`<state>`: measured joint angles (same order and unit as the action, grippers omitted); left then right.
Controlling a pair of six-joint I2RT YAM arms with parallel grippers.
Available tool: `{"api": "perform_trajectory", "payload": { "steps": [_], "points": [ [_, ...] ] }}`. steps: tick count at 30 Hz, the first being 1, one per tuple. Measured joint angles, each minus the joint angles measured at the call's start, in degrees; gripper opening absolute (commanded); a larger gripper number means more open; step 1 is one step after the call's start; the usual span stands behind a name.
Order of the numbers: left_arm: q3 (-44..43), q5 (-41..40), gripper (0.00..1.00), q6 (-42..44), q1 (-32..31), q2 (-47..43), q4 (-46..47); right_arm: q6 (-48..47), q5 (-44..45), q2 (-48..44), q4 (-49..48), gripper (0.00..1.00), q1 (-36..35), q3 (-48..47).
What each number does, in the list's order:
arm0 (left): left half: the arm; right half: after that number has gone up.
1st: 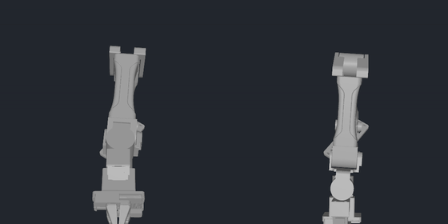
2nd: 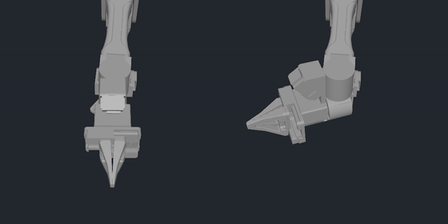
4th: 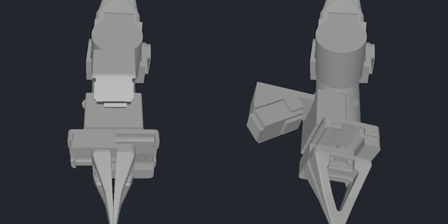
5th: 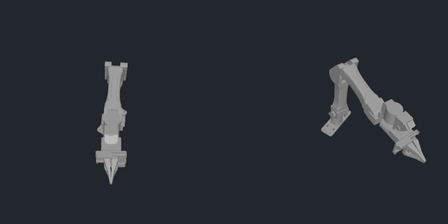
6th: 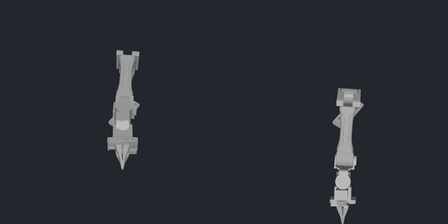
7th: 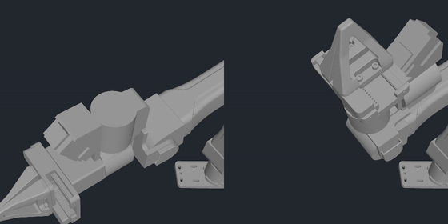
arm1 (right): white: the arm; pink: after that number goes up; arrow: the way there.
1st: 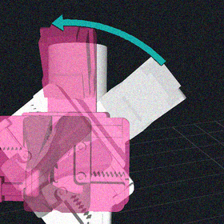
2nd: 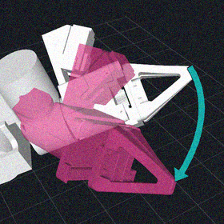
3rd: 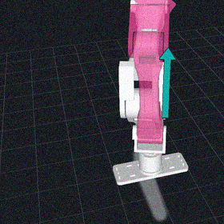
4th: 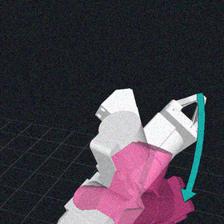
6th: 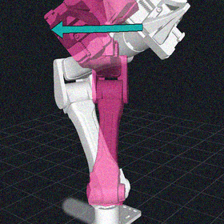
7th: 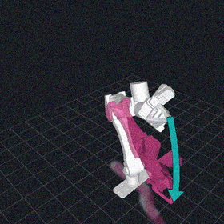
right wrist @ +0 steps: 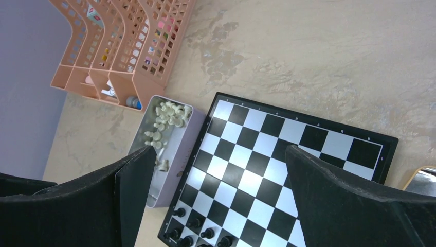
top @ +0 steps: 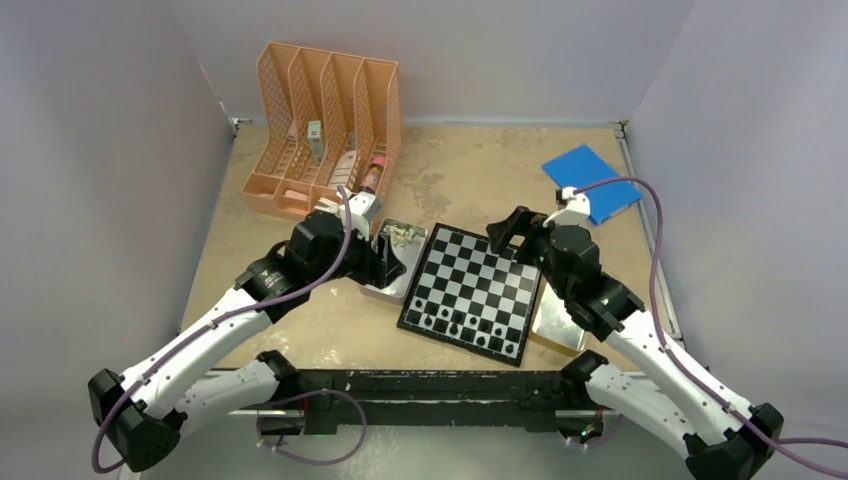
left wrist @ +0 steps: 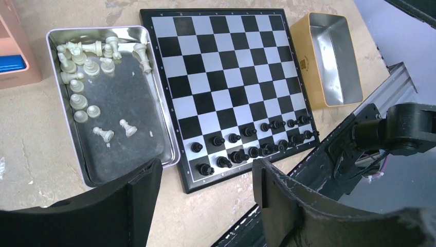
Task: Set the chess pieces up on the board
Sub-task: Pick up the chess piece from the storage box.
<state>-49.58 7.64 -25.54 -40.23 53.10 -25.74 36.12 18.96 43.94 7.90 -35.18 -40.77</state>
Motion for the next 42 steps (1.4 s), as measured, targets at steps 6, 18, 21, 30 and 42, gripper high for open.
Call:
{"api": "perform_trajectory", "payload": {
  "steps": [6, 18, 21, 30, 42],
  "points": [
    [0.0, -0.5, 0.64, 0.0, -0.02, 0.48, 0.0, 0.33, 1.05, 1.86, 0.57, 0.99, 0.0, -0.24],
    [-10.27, -5.9, 0.51, 2.54, 0.09, 9.66, -4.87, -0.17, 0.87, -2.12, 0.85, 0.99, 0.0, -0.24],
    [-14.19, -6.4, 0.36, 4.17, 0.09, 14.29, -6.12, -0.7, 0.39, -4.31, 0.83, 0.99, 0.0, -0.26],
    [-19.21, -7.48, 0.29, 6.64, 0.26, 30.58, -10.56, -1.84, -3.65, -11.56, -0.35, 0.99, 0.0, -0.22],
    [-20.72, -5.88, 0.37, 6.64, 10.62, 36.85, -11.74, -3.17, -8.11, -15.19, -1.77, 0.98, 0.0, 1.16]
  ]
}}
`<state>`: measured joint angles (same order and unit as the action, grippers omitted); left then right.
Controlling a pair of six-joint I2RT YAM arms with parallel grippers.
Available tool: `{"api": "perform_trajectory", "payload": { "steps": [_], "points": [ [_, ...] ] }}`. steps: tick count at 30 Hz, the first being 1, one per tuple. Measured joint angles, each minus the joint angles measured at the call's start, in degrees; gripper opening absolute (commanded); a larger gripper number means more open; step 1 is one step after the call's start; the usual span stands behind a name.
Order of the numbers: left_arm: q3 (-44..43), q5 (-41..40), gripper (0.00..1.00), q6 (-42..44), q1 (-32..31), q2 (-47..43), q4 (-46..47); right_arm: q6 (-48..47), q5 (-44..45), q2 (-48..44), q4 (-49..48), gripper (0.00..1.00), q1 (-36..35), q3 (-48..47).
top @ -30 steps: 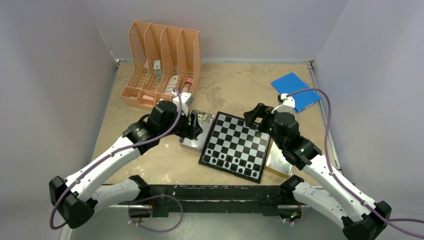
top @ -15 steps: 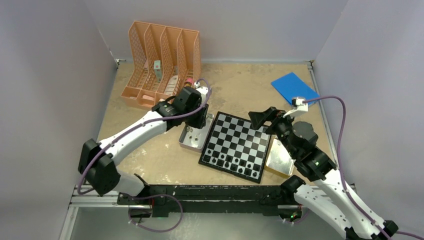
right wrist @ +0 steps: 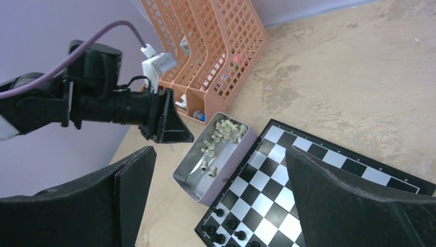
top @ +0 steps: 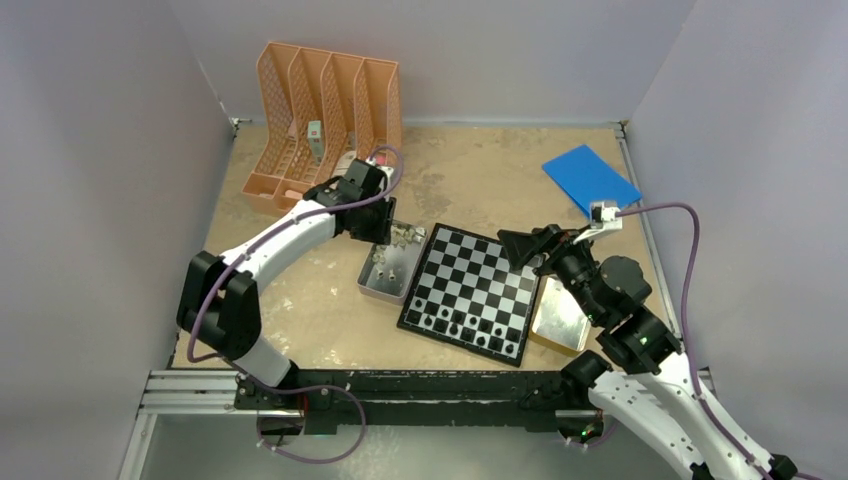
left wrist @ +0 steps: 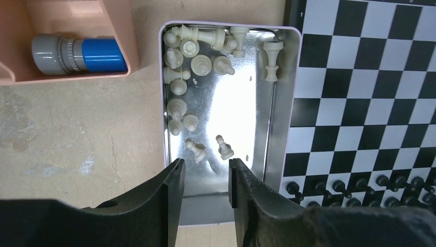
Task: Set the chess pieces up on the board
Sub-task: Pick up the chess piece from the storage box.
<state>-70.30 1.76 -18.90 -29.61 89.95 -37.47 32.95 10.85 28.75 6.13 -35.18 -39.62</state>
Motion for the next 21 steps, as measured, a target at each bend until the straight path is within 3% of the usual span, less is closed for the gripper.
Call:
{"api": "perform_trajectory", "payload": {
  "steps": [21],
  "points": [
    [-5.35, -4.87, 0.31, 2.1, 0.24, 9.9, 0.48, -1.07, -2.95, -1.05, -1.44, 0.98, 0.0, 0.63]
  ]
}}
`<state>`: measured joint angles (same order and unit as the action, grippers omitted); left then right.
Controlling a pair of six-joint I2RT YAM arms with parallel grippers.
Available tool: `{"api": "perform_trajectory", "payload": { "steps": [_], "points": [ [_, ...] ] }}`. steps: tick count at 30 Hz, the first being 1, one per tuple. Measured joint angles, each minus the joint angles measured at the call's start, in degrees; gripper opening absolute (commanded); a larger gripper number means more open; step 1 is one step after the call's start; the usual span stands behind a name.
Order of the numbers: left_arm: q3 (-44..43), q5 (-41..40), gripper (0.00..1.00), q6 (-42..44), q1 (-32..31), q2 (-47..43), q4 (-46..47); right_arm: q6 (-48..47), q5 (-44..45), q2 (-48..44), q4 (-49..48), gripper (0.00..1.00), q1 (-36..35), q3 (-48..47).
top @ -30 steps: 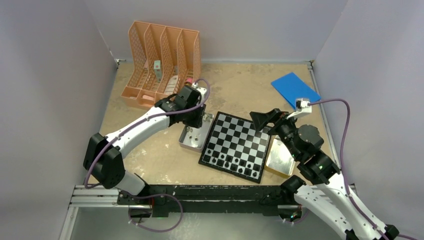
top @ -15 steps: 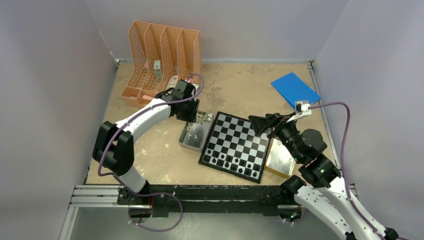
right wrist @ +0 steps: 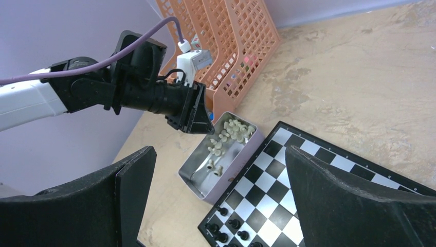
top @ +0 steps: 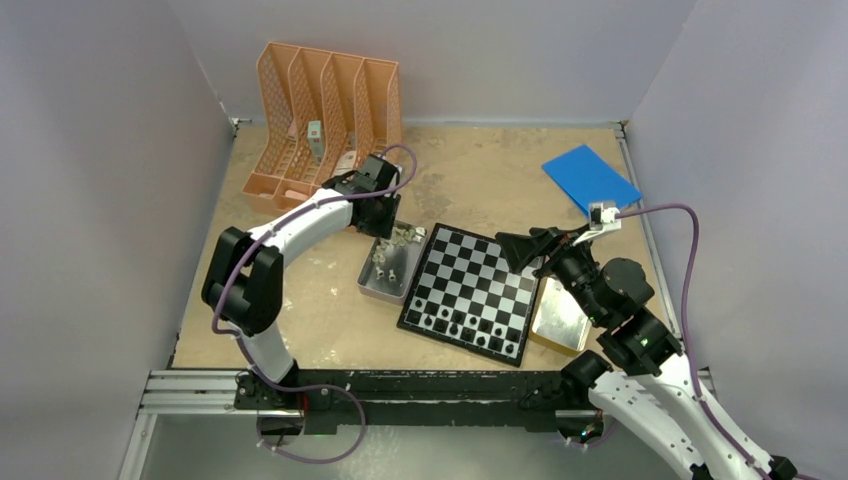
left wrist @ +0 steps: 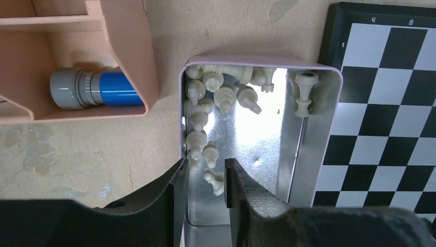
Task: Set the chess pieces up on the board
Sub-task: Pick up the chess piece from the storage box.
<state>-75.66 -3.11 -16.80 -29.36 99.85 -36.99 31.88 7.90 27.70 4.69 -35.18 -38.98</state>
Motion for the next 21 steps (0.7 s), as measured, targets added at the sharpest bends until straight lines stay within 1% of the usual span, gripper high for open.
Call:
{"api": "perform_trajectory", "payload": {
  "steps": [15, 21],
  "points": [
    [-0.13, -1.7, 0.28, 0.11, -0.07, 1.14, -1.03, -0.07, 0.0, 0.02, -0.59, 0.98, 0.0, 0.02],
    [-0.13, -4.22, 0.28, 0.04, -1.33, 2.38, -2.27, -0.11, -0.02, 0.04, -0.7, 0.98, 0.0, 0.02]
  ]
}}
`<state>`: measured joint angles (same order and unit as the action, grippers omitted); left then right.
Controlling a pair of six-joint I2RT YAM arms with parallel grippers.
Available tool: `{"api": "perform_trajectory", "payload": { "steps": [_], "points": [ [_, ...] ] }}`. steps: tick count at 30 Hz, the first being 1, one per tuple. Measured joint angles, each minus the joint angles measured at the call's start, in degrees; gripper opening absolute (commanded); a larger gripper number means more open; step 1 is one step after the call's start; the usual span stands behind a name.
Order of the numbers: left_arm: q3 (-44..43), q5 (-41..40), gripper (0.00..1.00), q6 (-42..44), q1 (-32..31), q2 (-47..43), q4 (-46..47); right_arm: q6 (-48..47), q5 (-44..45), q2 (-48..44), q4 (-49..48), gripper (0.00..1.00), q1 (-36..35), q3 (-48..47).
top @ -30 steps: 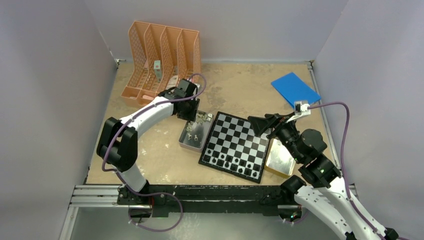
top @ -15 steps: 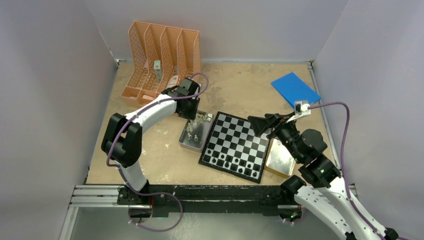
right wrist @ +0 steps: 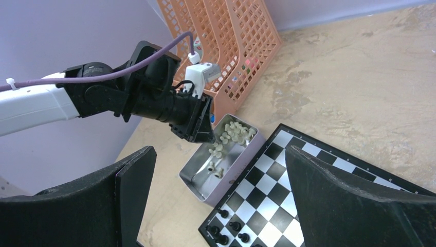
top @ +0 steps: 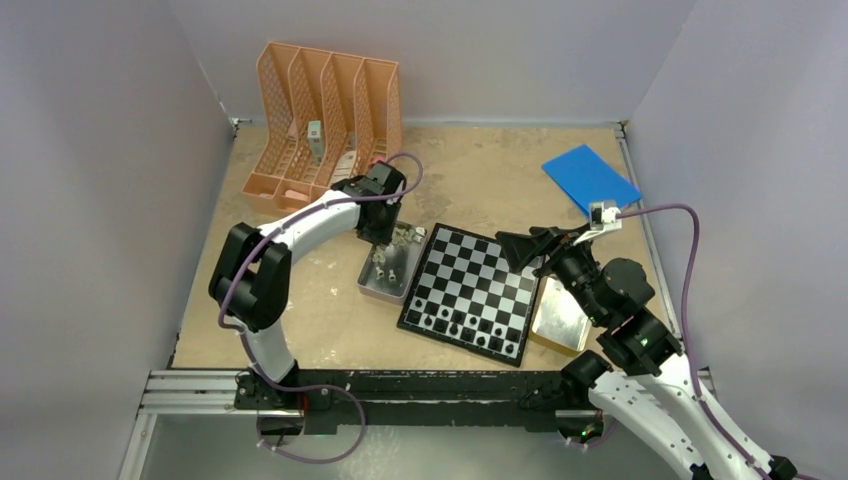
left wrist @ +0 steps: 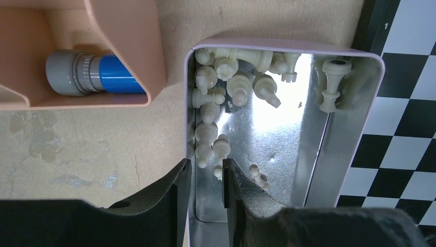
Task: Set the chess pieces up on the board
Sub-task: Pick up the chess piece from the storage box.
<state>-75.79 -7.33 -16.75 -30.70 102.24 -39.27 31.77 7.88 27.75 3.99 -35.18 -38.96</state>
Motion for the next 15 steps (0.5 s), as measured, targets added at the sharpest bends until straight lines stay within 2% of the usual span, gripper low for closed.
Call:
{"api": "perform_trajectory", "payload": {
  "steps": [15],
  "points": [
    [-1.57, -1.49, 0.27, 0.04, -0.85, 2.86, -0.94, -0.33, 0.02, -0.09, -0.02, 0.98, 0.0, 0.11]
  ]
}}
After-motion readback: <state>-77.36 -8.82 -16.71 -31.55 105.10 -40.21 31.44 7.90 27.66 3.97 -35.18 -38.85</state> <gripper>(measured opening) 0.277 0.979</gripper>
